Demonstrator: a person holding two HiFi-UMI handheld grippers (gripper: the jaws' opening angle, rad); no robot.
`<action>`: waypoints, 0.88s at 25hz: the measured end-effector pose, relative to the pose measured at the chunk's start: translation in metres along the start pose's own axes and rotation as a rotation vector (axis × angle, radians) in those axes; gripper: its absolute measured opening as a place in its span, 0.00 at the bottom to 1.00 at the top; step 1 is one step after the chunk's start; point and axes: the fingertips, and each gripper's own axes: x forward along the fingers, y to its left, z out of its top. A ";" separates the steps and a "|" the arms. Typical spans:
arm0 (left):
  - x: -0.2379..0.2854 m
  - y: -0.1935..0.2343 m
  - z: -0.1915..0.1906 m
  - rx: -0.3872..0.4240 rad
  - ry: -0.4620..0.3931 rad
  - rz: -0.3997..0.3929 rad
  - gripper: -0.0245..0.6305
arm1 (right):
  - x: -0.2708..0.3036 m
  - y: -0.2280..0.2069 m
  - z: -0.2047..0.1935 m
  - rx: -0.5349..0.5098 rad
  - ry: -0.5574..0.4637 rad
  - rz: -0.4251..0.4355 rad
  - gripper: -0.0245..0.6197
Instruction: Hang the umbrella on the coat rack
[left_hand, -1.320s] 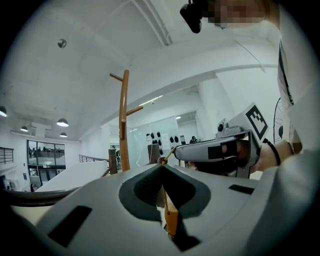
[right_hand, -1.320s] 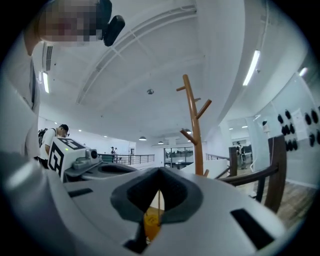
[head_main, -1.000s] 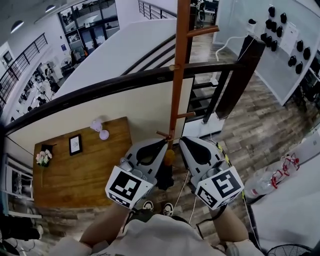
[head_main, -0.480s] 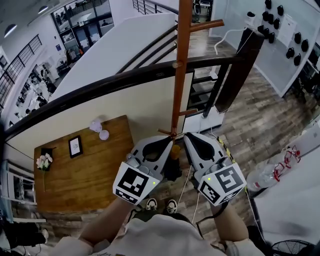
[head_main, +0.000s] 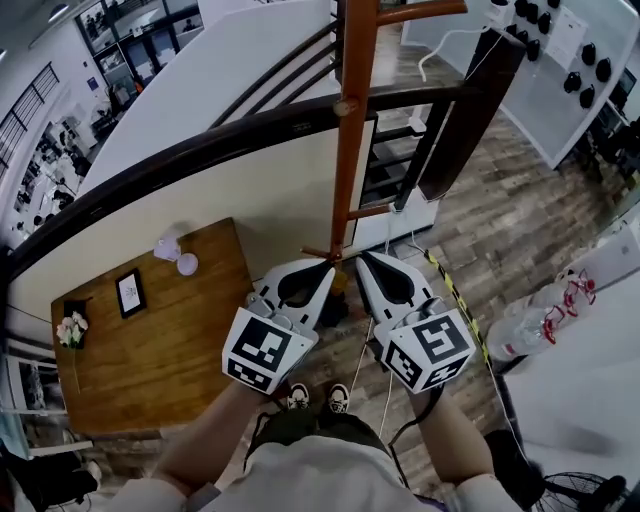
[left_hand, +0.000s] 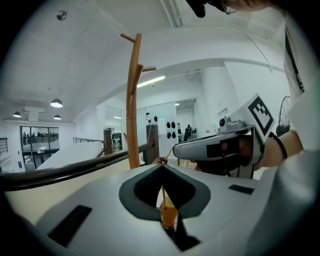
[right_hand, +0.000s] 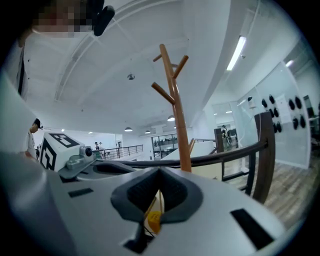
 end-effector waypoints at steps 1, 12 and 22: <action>0.005 0.004 -0.008 -0.008 0.010 -0.001 0.05 | 0.006 -0.004 -0.008 0.005 0.009 -0.003 0.05; 0.058 0.038 -0.103 -0.123 0.115 -0.031 0.05 | 0.062 -0.044 -0.098 0.100 0.112 -0.019 0.05; 0.097 0.048 -0.174 -0.169 0.164 -0.041 0.05 | 0.091 -0.078 -0.169 0.142 0.139 -0.042 0.05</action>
